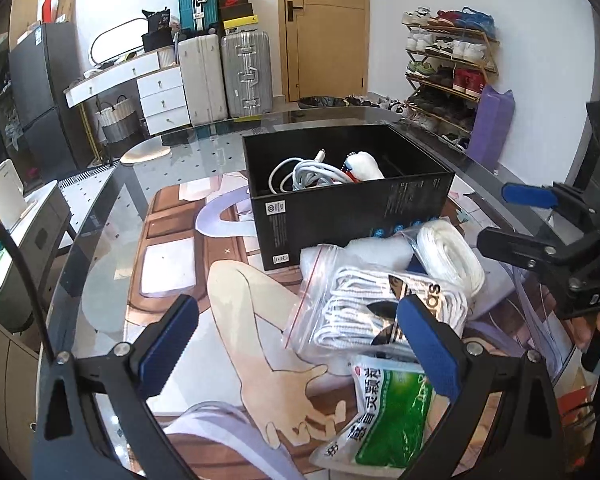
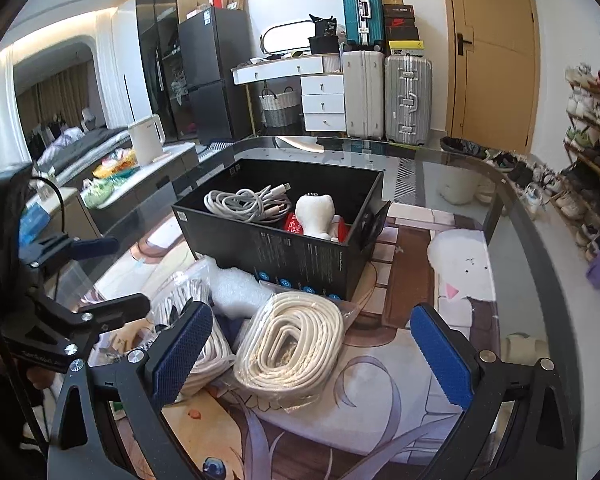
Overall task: Organize soft objects
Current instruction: 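Move both grippers back toward the remaining bags and packet on the mat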
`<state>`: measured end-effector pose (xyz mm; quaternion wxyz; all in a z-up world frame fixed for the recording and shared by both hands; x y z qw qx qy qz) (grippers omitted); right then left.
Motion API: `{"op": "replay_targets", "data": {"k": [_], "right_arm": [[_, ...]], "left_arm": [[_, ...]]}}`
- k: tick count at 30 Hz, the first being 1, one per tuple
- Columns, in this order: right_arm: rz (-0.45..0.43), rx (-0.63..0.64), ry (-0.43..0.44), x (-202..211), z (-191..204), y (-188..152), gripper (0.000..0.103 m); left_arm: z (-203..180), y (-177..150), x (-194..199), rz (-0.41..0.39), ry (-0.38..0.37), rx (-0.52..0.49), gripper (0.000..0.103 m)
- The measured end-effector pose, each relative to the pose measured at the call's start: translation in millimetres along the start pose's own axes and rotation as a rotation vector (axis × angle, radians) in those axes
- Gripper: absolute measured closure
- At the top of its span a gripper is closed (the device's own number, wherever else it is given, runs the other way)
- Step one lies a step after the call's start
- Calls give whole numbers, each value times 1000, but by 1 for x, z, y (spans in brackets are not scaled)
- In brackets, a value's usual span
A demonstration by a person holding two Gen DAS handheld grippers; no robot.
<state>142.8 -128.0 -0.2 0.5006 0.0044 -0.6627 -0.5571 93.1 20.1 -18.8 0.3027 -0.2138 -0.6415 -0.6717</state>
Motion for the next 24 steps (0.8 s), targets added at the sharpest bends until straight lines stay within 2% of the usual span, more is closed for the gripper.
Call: {"op": "replay_targets", "data": {"k": [3,16,24], "right_arm": [[12,41,-45,-1,5,0,2],[42,78,-65,-8,17,-4,2],[53,80,-65,-10,16,-6,2]], "left_arm": [[1,-2,4,2,-14,4,3],[-10,-14,10,14,-63,-36,3],[-25,-19,12,31,-106,-96,3]]}}
Point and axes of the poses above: each gripper's, at about its wrist camera, not at the fingertips, and x roughly against the way its jaws point, z to its left, y to its top, the point moved 5 cm from there along -x, roughly the way its jaws point, and after that the axes turned 6 degrees about y, right-handed, at the moved point
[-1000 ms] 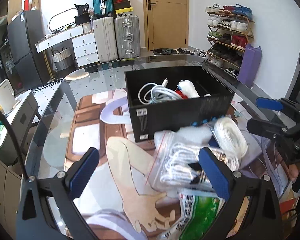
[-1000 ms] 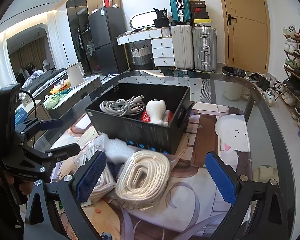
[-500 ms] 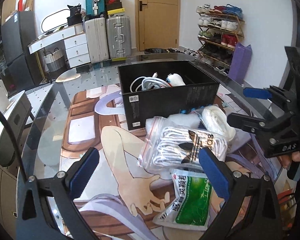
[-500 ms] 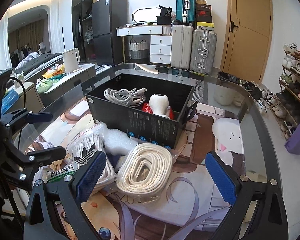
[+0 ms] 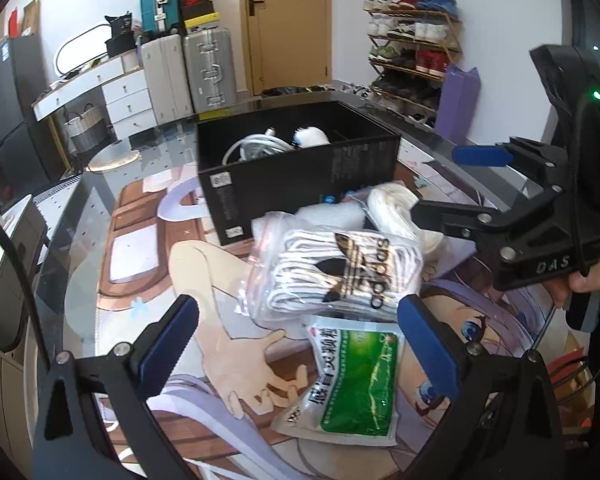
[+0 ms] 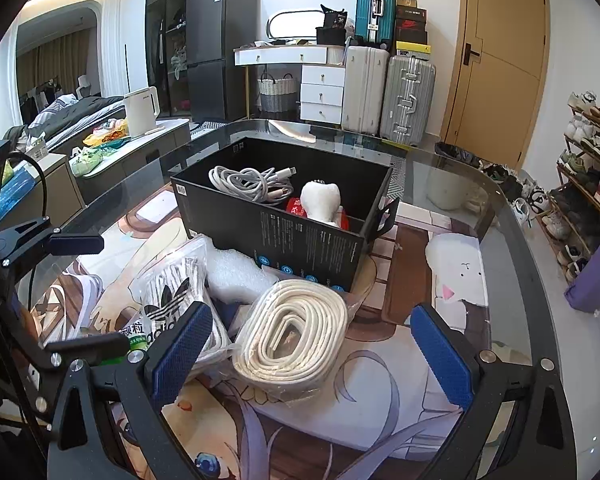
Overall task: Organize soft objects
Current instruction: 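Move both grippers back toward the remaining bags and packet on the mat, then grasp the green packet with the left gripper while the right gripper grasps the bagged white rope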
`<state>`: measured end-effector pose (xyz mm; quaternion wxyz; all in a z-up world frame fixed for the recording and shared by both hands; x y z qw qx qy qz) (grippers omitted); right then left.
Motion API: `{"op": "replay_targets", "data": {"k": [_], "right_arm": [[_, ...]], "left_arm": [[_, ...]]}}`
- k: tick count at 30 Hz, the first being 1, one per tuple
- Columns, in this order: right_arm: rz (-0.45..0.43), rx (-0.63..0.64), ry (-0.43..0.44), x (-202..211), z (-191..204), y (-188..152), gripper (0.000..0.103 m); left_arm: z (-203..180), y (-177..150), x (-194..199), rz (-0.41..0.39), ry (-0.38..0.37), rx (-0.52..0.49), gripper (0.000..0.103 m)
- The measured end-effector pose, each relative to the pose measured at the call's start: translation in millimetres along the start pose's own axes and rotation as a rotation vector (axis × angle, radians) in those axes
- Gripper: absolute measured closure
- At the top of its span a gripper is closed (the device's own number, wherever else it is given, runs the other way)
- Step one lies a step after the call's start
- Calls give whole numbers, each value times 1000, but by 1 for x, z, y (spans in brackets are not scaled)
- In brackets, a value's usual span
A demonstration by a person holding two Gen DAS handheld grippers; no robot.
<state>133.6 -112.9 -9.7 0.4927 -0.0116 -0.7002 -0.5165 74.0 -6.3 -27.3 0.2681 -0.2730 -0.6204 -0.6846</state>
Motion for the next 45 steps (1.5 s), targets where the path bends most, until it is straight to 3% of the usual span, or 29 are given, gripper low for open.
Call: {"op": "replay_targets", "data": {"k": [23,31,45], "right_arm": [[104,-127,60,-30,-16,-20,2],[147,-130,66,-42,-12,-25,2],[169,-166,78,-48,-19,-31,4]], "left_arm": [[-27,-20,-9,85,-55,-108,3],[-26,-26,-19,127,-40,-111,3],[-17,-25,-23,154,-95,-98,2]]}}
Point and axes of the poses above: each gripper's, at about its wrist camera, not at the fingertips, and x roughly against the way its jaws point, z to its left, y to its top, the point moved 5 cm from there along -x, roughly the way its jaws point, and after that the axes turned 6 degrees about y, right-handed, at the moved point
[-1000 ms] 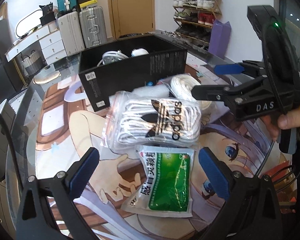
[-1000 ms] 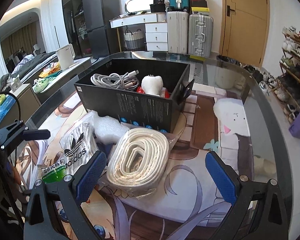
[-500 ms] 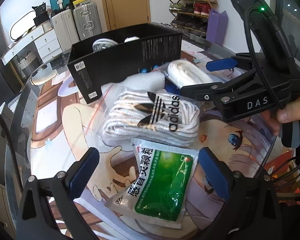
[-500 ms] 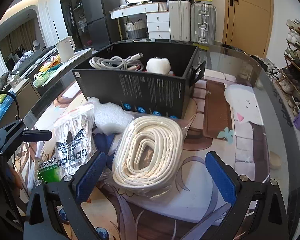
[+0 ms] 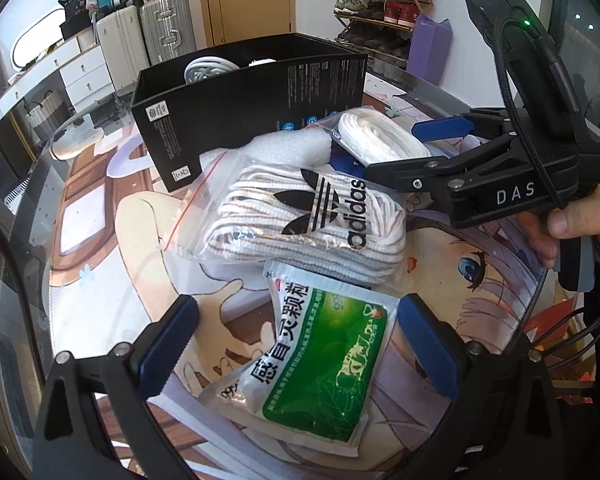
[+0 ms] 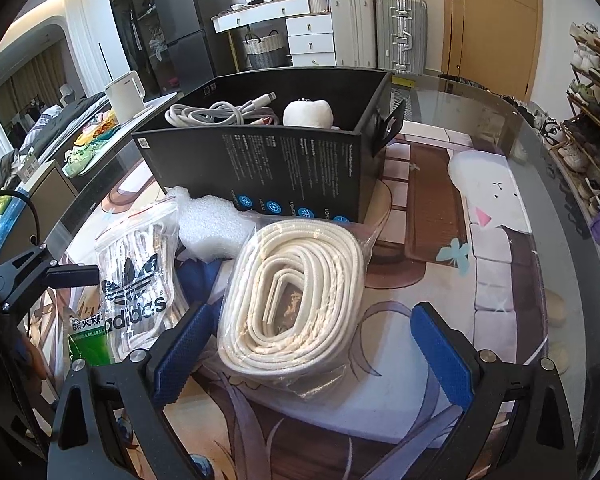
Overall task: Organize soft objects
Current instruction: 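Grasp the green packet with the left gripper while the right gripper grasps the bagged white rope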
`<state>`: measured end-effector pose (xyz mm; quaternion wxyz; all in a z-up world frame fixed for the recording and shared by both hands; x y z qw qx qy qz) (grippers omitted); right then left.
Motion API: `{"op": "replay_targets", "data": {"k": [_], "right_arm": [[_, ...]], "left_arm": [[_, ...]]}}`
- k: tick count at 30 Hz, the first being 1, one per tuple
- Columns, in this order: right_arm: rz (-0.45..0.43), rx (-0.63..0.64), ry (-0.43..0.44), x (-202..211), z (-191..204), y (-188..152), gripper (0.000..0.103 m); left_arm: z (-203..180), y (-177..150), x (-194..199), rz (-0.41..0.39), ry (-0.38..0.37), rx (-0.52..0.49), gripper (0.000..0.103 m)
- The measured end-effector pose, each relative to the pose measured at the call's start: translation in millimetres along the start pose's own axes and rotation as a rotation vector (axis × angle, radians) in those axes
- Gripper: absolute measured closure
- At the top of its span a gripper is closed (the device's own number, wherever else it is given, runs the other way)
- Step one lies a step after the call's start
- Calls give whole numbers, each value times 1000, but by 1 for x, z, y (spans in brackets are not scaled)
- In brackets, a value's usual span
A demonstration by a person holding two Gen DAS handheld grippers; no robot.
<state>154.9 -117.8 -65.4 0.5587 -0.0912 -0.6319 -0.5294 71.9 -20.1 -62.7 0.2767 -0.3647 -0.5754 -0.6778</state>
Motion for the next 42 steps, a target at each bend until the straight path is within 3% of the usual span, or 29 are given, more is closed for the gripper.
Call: {"op": "replay_targets", "data": {"k": [3,13,24,26,30,36,42], "right_arm": [[-8,4,1,2,1,1,16],[-13,23,30,6,9,0,40],[-9,37,41,7,11,-3,41],[-9,37,43,7,11,-3,41],[-10,40,41,7,11,-3,41],[-10,47,45,8,12,-3,47],[-11,53,48,10,12,-3,53]], "left_arm": [[0,0,0,-3,-4,-7,2],[-1,-5,4,8,-36,-38,5],[2,-16,12,29,-74,-99,4],[1,-16,15,22,-85,-110,12],[-4,-17,25,-16,-122,-146,51],[-5,-16,32,-23,-168,-143,63],[-4,-19,40,-33,-182,-146,67]]}}
Point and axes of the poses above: each gripper's, at about its wrist camera, not at the fingertips, and x roughly against the way its jaws point, z to its left, y to its top, the point moved 5 cm from there along -x, roughly the way its jaws point, and after that the axes turned 6 degrees about y, right-handed, at the moved point
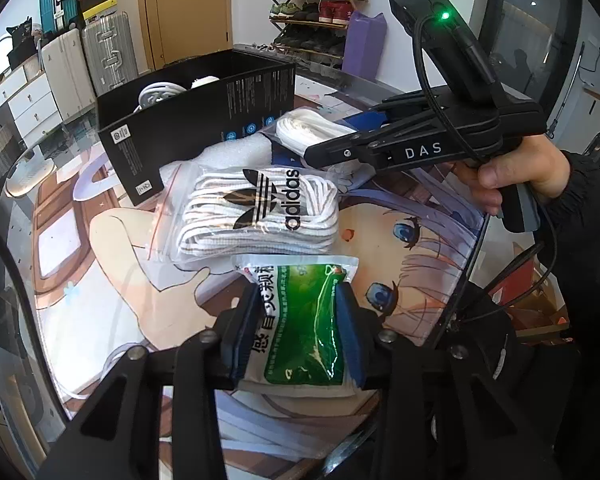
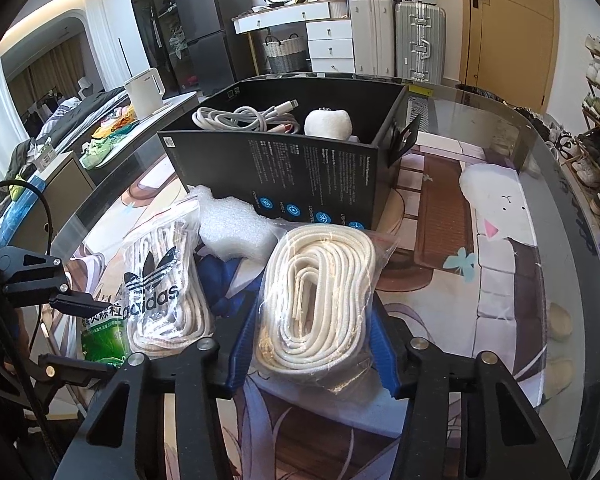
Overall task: Organize soft objects
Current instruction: 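Grasp the green packet with the left gripper while the right gripper grasps the bagged white rope, then carry the green packet and the rope bag over the black box with both grippers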
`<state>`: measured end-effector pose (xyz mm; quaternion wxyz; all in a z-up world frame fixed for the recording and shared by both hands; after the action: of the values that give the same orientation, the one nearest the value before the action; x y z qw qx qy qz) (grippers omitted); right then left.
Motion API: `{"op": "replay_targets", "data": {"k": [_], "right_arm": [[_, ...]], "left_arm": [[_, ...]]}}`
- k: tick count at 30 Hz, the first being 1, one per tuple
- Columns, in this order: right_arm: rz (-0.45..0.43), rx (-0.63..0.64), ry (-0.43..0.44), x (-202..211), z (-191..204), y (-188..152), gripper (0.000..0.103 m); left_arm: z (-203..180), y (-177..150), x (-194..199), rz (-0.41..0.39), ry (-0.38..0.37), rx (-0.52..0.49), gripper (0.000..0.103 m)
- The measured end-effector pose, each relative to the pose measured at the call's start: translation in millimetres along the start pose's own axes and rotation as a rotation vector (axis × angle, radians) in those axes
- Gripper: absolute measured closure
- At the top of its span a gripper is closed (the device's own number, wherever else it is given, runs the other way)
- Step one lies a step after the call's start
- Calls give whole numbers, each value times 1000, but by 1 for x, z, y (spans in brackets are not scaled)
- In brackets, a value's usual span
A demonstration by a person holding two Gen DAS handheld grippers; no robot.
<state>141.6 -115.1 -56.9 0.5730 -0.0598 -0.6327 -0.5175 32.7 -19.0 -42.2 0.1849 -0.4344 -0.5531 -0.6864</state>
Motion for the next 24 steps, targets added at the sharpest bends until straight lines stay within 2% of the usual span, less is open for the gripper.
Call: {"op": "replay_targets", "data": {"k": [10,18,24], "right_arm": [[-39,-3,8,18,-3,5,55],[-92,-2,13,34,-2,12,55],[-144,14,21,49,5,18,55]], "left_arm": [[3,0,19,-52,-48,22,67],[13,9,36,-114,-25,67,67],[26,22,46,-178,4,150,67]]}}
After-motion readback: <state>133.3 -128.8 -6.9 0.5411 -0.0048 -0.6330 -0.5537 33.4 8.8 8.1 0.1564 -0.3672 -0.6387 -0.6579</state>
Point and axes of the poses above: each gripper's, at about its wrist camera, not at the fingertips, and x roughly against the way its jaws point, z to its left, y to its top, the point moved 5 cm from there along -x, roughly the way its jaws point, and after that the axes turned 6 degrees about y, right-handed, at the moved point
